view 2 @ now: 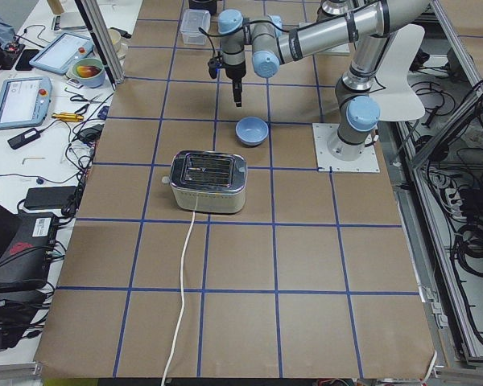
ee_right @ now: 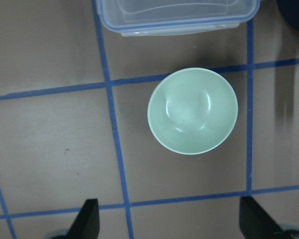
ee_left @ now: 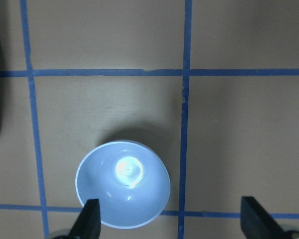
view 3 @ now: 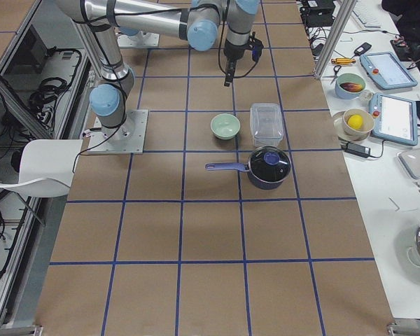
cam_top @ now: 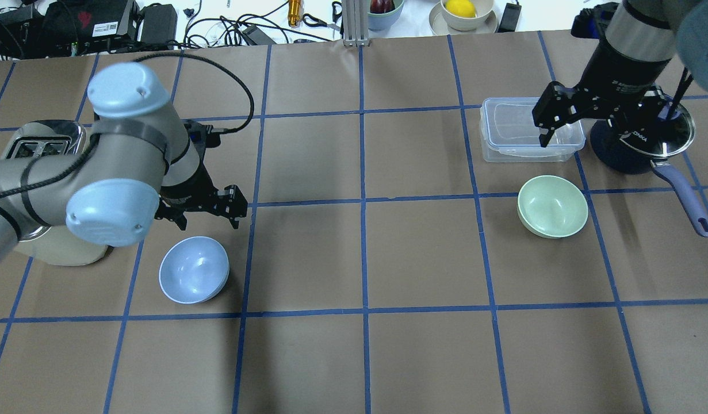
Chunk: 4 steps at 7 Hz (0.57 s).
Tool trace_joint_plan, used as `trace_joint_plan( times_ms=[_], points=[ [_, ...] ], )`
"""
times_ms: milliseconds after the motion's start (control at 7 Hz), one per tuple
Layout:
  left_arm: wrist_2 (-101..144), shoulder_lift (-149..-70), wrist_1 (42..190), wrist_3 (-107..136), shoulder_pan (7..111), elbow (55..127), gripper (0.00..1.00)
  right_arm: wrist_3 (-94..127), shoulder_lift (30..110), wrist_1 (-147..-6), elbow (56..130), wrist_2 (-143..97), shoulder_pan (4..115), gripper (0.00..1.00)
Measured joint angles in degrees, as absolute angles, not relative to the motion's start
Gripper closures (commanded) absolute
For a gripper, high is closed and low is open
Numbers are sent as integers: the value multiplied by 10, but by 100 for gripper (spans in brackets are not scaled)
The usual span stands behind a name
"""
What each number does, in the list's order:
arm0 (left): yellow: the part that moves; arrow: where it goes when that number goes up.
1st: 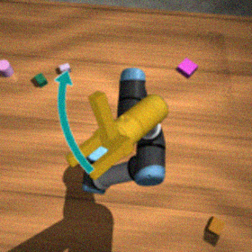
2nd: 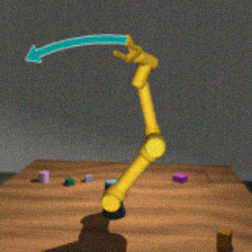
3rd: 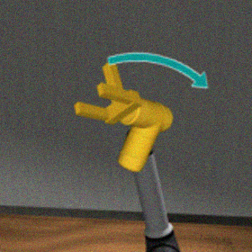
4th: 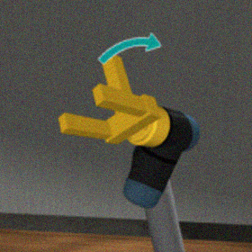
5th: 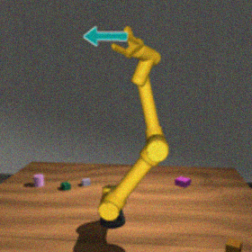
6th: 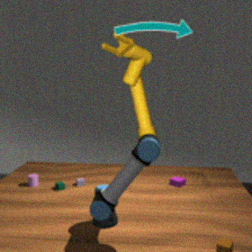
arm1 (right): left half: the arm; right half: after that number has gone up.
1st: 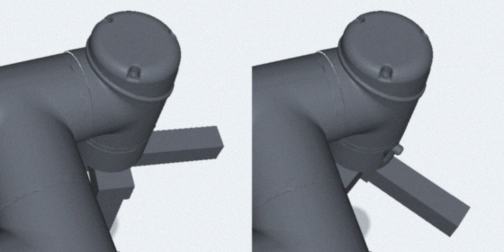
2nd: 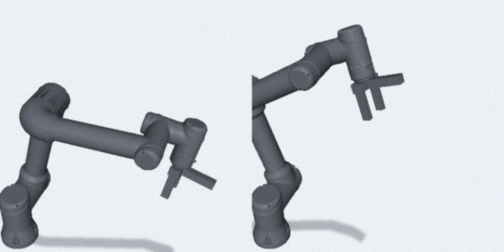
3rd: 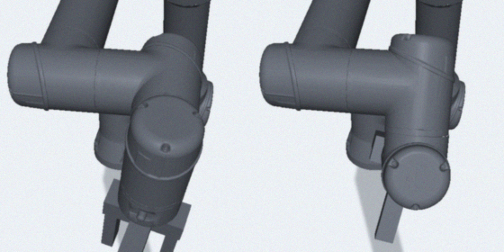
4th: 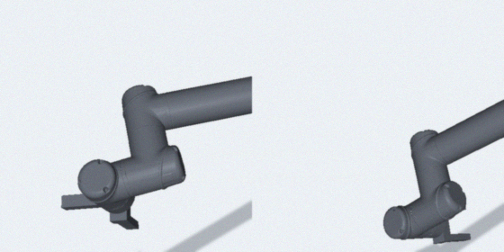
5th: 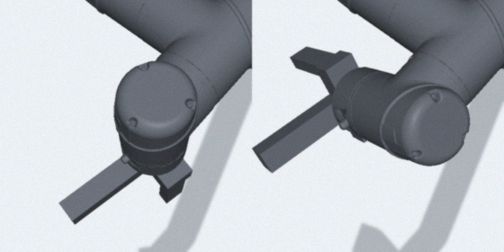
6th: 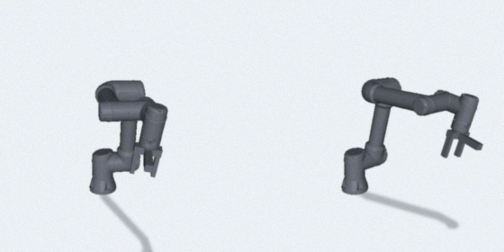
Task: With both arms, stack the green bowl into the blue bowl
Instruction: 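Lower left gripper to the light blue bowl while right descends to green bowl, then close left gripper on blue bowl rim while right grips green bowl rim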
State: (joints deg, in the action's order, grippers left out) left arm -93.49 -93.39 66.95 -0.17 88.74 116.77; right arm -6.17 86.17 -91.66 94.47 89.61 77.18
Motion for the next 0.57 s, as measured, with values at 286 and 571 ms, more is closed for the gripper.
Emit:
trace_joint_plan(
  times_ms=[286,571],
  points=[
    [-936,-953,628,1,885,1226,3,-122,832,-1031,1023,895,705,0],
    [-937,-972,608,2,885,1245,96,-146,780,-1139,1076,895,679,0]
  ],
)
